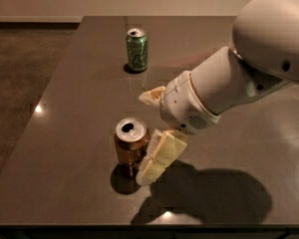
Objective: Knock orange can over
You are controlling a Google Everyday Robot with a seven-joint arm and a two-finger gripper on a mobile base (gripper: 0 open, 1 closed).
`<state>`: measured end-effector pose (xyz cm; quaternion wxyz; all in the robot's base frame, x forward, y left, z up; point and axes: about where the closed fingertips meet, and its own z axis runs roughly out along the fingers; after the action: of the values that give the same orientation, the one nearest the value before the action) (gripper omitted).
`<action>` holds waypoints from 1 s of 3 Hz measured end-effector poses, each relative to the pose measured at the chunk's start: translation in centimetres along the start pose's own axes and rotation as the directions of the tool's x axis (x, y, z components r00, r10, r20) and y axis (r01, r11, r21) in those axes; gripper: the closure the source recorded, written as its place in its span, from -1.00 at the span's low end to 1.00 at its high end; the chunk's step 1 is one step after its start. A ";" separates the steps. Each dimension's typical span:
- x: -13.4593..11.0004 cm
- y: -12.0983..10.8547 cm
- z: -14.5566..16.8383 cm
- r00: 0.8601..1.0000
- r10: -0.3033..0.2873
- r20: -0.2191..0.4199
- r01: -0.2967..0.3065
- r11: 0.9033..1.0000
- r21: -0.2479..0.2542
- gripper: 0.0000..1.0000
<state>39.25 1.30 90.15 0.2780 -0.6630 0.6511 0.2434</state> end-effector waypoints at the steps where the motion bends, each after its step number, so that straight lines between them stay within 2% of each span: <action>1: -0.6 0.0 1.2 1.000 0.013 0.015 -0.012 1.000 -0.009 -0.66; 3: -1.0 0.0 2.0 0.999 0.019 0.029 -0.018 1.000 -0.025 0.28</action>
Offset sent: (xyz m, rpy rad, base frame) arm 0.0023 0.0250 -0.0173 0.0295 0.0501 0.0093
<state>39.25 3.37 89.39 0.2770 -0.6567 0.6500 0.2637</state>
